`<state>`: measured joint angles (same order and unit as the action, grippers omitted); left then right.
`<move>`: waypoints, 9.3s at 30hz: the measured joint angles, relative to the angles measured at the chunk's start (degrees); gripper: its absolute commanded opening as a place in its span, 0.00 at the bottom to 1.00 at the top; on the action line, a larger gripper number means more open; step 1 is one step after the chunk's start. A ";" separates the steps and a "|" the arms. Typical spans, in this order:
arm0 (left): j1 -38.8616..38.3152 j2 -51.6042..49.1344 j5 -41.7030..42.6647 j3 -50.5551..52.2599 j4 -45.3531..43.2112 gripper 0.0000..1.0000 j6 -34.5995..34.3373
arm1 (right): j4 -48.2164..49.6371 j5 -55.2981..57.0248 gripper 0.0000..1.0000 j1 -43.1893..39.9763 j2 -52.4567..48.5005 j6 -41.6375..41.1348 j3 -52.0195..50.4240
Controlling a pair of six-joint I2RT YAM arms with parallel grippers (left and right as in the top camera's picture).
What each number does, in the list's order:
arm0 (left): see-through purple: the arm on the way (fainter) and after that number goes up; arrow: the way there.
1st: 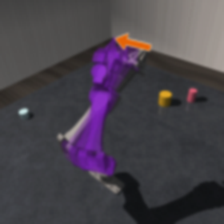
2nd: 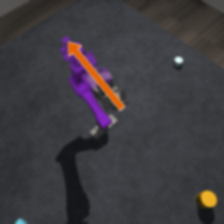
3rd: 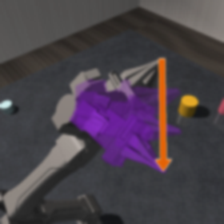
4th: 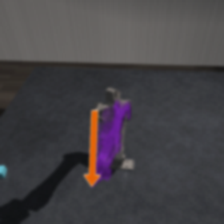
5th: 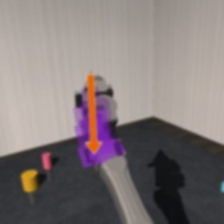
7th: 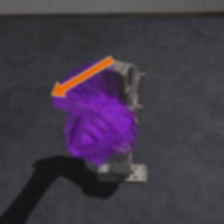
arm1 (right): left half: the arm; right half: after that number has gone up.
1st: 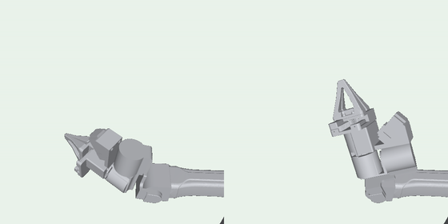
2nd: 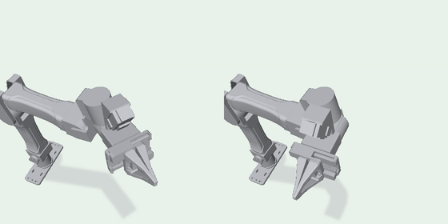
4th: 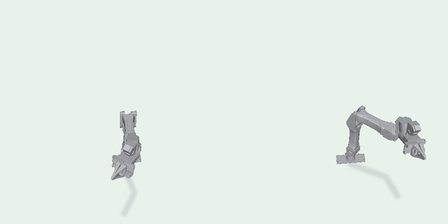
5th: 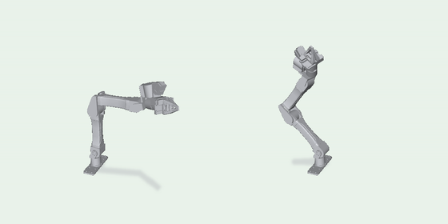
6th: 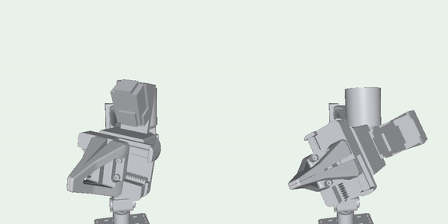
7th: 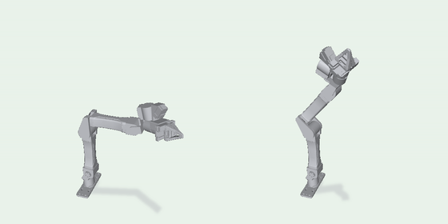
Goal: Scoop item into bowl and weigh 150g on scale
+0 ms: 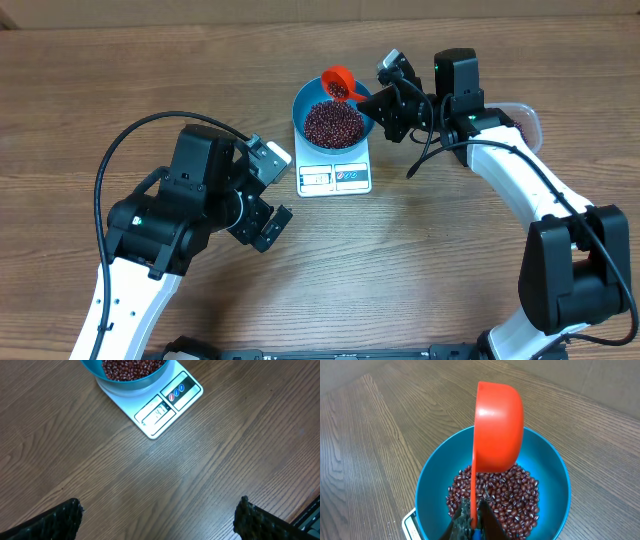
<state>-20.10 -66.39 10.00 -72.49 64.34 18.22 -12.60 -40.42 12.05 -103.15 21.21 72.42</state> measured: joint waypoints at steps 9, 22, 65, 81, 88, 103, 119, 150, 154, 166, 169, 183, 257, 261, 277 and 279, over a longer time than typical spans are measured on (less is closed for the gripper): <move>0.00 -0.02 0.00 0.00 -0.02 1.00 0.00 | -0.02 0.00 0.04 0.00 0.00 0.00 0.00; 0.00 -0.02 0.00 0.00 -0.02 1.00 0.00 | -0.11 -0.35 0.04 0.00 0.00 0.04 0.00; 0.00 -0.02 0.00 0.00 0.00 1.00 0.00 | -2.58 3.15 0.04 -0.07 0.00 5.79 0.00; 0.00 -0.02 0.00 0.00 -0.02 1.00 0.00 | -2.62 3.10 0.04 -0.07 0.00 5.81 0.00; 0.00 -0.02 0.00 0.00 0.00 1.00 0.00 | -2.62 3.10 0.04 -0.07 0.00 5.81 0.00; 0.00 -0.02 0.00 0.00 -0.02 1.00 0.00 | -2.40 1.97 0.03 -0.07 0.00 3.15 0.00; 0.00 -0.02 0.00 0.00 0.00 1.00 0.00 | -1.99 1.22 0.04 -0.07 0.00 -7.85 0.00; 0.00 -0.02 0.00 0.00 0.00 1.00 0.00 | -2.03 -7.72 0.04 -6.49 0.00 -25.05 0.00; 0.00 -0.02 0.00 0.00 -0.02 1.00 0.02 | -4.04 -10.49 0.04 -13.73 0.00 -26.45 0.00; 0.00 -0.02 0.00 0.00 0.00 1.00 0.00 | -13.14 -11.52 0.04 -35.06 0.00 -26.18 0.00; 0.00 -0.02 0.00 0.00 0.00 1.00 0.00 | -16.44 -11.43 0.04 -38.60 0.00 -23.61 0.00; 0.00 -0.02 0.00 0.00 -0.02 1.00 0.00 | -26.88 12.09 0.04 -37.16 7.52 -9.99 0.00; 0.00 -0.04 -0.17 0.00 0.00 1.00 0.00 | -9.16 -7.43 0.04 -28.52 42.32 -46.62 -50.03; 0.00 -0.04 -0.17 0.00 0.00 1.00 0.00 | -6.84 -7.69 0.08 -28.52 40.96 -46.71 -51.30; 0.00 -0.04 -0.17 0.00 -0.02 1.00 0.00 | 2.34 -4.33 0.41 -28.52 26.84 -46.80 -51.47; 0.00 -0.04 -0.17 0.00 0.00 1.00 0.00 | 2.56 -3.87 0.47 -28.52 26.03 -46.86 -51.47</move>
<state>-20.10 -66.43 9.82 -72.49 64.34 18.22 -10.04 -44.29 -16.47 -77.12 -25.65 20.95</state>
